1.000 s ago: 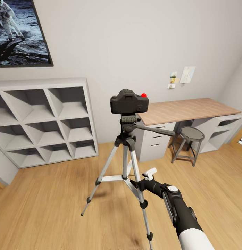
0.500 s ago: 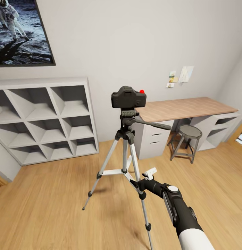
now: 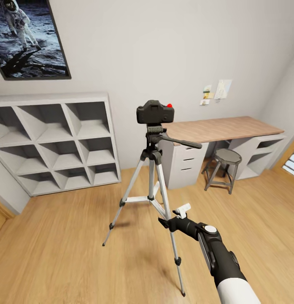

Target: Attach the digital camera to the camera tripod in the bedroom.

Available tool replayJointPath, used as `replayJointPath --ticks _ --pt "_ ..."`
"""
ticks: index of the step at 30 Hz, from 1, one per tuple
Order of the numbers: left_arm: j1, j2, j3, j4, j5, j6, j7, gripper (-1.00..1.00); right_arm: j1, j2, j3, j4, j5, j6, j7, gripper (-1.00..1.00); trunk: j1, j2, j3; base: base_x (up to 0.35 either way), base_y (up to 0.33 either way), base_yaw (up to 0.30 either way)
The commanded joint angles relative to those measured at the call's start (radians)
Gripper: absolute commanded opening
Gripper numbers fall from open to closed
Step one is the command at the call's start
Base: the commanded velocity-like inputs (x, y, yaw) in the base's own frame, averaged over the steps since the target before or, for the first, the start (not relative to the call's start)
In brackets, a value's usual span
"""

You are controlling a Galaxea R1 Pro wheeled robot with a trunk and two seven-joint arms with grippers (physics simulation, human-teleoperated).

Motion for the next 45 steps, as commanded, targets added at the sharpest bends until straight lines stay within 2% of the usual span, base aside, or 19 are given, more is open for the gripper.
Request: replayJointPath --ticks 1,16,19,24,25,29,30,34,38,45 --pt "-0.001 0.000 -0.008 0.000 0.008 0.003 0.003 1.00 -0.001 0.001 -0.005 -0.002 0.005 0.006 0.008 1.00 0.000 -0.001 -0.001 -0.331 0.000 0.000" --pt "-0.001 0.002 -0.007 0.000 0.008 0.003 0.002 1.00 -0.001 -0.001 -0.015 -0.001 0.000 0.008 0.005 1.00 0.000 -0.001 -0.001 -0.303 0.000 0.000" --pt "-0.001 0.003 -0.007 0.000 0.008 0.003 0.002 1.00 -0.001 -0.012 -0.023 0.006 -0.002 0.013 0.004 1.00 0.000 -0.001 -0.001 -0.078 0.000 0.000" --pt "-0.001 0.003 -0.007 0.000 0.008 0.003 0.002 1.00 0.005 -0.066 -0.029 0.038 -0.005 0.039 0.003 1.00 0.000 -0.001 -0.001 -0.028 0.000 0.000" --pt "-0.001 0.003 -0.007 0.000 0.009 0.003 0.002 1.00 0.006 -0.084 -0.029 0.058 -0.005 0.050 0.003 1.00 0.000 -0.001 -0.001 -0.010 0.000 0.000" --pt "0.000 0.003 -0.007 0.000 0.009 0.003 0.002 1.00 0.007 -0.113 -0.031 0.111 -0.006 0.066 0.001 1.00 0.000 -0.001 -0.001 -0.006 0.000 0.000" --pt "0.000 0.003 -0.007 0.000 0.009 0.003 0.002 1.00 0.007 -0.130 -0.032 0.144 -0.006 0.070 0.000 1.00 0.000 -0.001 -0.001 -0.003 0.000 0.000" --pt "0.000 0.003 -0.007 0.001 0.010 0.003 0.002 1.00 0.008 -0.165 -0.038 0.214 -0.007 0.074 -0.002 1.00 0.000 -0.001 -0.001 -0.002 0.000 0.000" --pt "-0.001 0.003 -0.007 0.001 0.010 0.003 0.002 1.00 0.008 -0.218 -0.048 0.320 -0.007 0.074 -0.003 1.00 0.000 -0.001 -0.001 0.000 0.000 0.000" --pt "0.000 0.003 -0.007 0.001 0.010 0.003 0.002 1.00 0.008 -0.279 -0.060 0.476 -0.009 0.064 -0.003 1.00 0.000 -0.001 -0.001 0.000 0.000 0.000"
